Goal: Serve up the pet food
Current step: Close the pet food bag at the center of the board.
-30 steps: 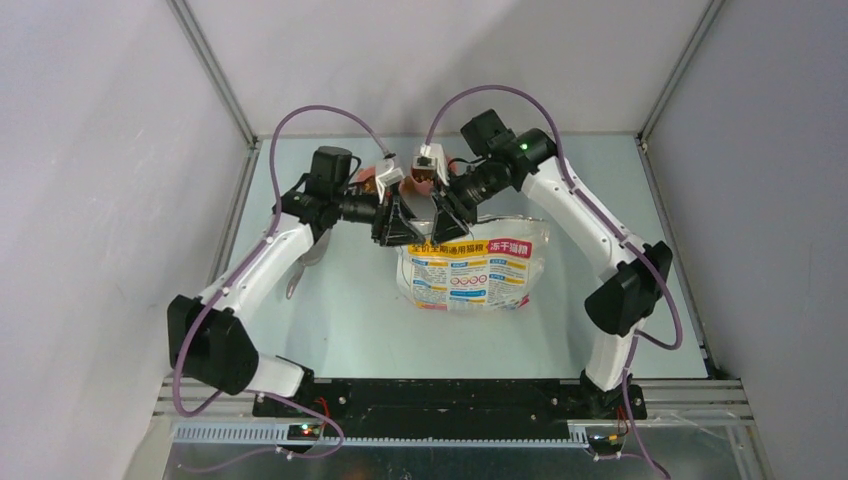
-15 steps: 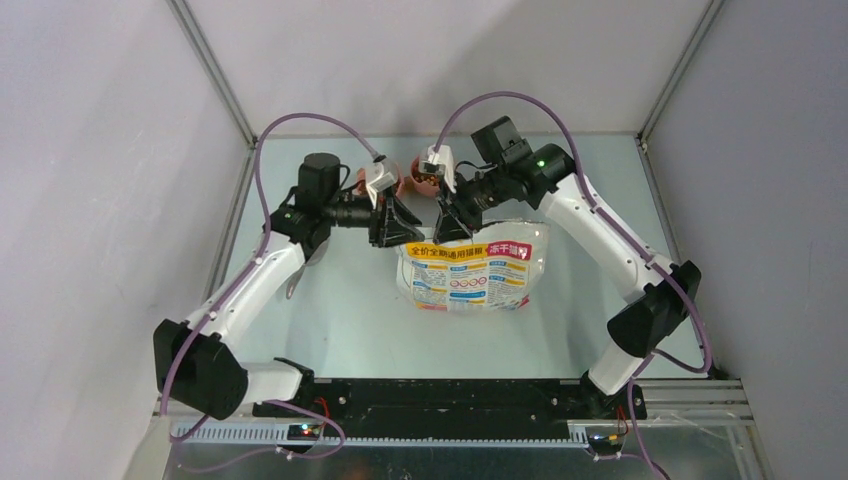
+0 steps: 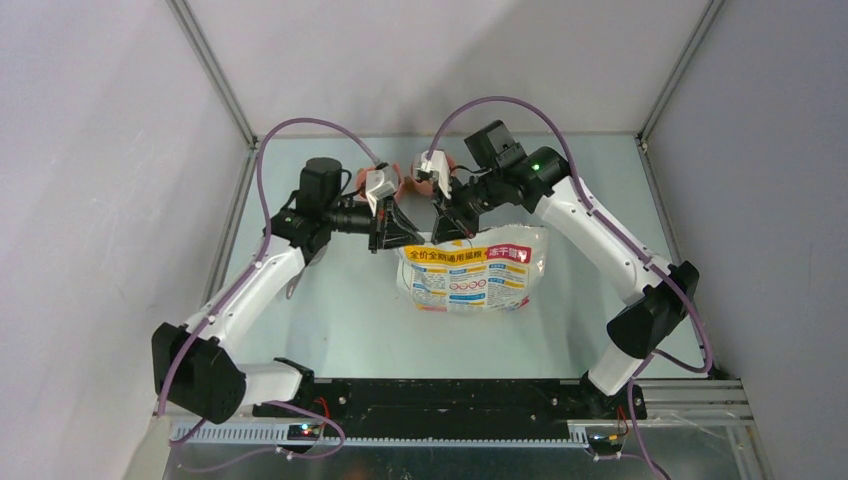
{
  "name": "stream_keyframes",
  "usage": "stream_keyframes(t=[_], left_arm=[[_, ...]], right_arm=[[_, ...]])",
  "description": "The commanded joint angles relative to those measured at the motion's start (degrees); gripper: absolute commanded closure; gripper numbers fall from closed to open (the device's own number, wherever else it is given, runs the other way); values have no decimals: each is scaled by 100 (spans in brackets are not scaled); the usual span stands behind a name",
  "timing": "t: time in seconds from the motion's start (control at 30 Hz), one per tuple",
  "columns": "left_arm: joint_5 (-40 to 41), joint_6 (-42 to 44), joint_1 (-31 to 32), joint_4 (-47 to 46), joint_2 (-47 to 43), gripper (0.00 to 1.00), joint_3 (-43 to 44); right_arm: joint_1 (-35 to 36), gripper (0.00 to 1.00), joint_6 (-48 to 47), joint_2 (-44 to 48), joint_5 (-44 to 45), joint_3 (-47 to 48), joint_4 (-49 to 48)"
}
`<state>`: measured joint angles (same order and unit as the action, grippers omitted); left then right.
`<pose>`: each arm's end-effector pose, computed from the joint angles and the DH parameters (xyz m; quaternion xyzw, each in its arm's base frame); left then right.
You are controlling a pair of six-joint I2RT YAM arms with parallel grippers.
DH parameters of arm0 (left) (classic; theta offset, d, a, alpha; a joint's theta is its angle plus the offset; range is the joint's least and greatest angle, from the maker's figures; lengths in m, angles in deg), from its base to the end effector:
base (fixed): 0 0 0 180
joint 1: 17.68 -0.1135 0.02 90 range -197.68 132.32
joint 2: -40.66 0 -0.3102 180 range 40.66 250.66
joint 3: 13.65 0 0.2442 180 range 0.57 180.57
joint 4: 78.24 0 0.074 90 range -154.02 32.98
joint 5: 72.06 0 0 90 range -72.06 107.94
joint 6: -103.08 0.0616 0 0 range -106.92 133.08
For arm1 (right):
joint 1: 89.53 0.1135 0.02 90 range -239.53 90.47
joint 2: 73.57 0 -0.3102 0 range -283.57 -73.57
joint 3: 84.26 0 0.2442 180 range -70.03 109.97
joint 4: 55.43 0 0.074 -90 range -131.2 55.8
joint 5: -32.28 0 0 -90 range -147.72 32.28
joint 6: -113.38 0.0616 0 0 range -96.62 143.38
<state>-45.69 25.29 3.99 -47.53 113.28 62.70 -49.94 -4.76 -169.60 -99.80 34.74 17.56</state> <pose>0.2225 -0.1478 0.3794 0.4747 0.6127 -0.4845 0.4055 0.2468 0.2576 0.4255 -0.5907 0.6599 0.3675 0.2838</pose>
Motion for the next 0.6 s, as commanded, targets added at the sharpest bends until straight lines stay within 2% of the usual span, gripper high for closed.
stream_keyframes(t=[0.0,0.07,0.27,0.3,0.33,0.37,0.4,0.5,0.57], left_arm=[[61,348,26,145,-187,91,88],[131,488,23,301,-180,99,146],[179,636,22,462,-135,99,352],[208,641,17,496,-130,95,374],[281,651,7,531,-131,86,428],[316,743,-12,660,-128,81,461],[332,794,-73,745,-137,70,531],[125,1042,-380,1148,-197,51,615],[-18,1214,-528,1373,-262,48,600]], right_arm=[[149,94,-4,109,-18,13,78],[166,91,-7,118,65,23,96],[269,72,70,1,221,47,-64],[286,70,80,-32,215,66,-92],[308,70,85,-103,204,86,-130],[314,69,108,-132,189,122,-164],[319,69,116,-168,125,147,-227],[316,68,154,-189,-40,134,-363],[327,68,158,-207,-145,140,-419]])
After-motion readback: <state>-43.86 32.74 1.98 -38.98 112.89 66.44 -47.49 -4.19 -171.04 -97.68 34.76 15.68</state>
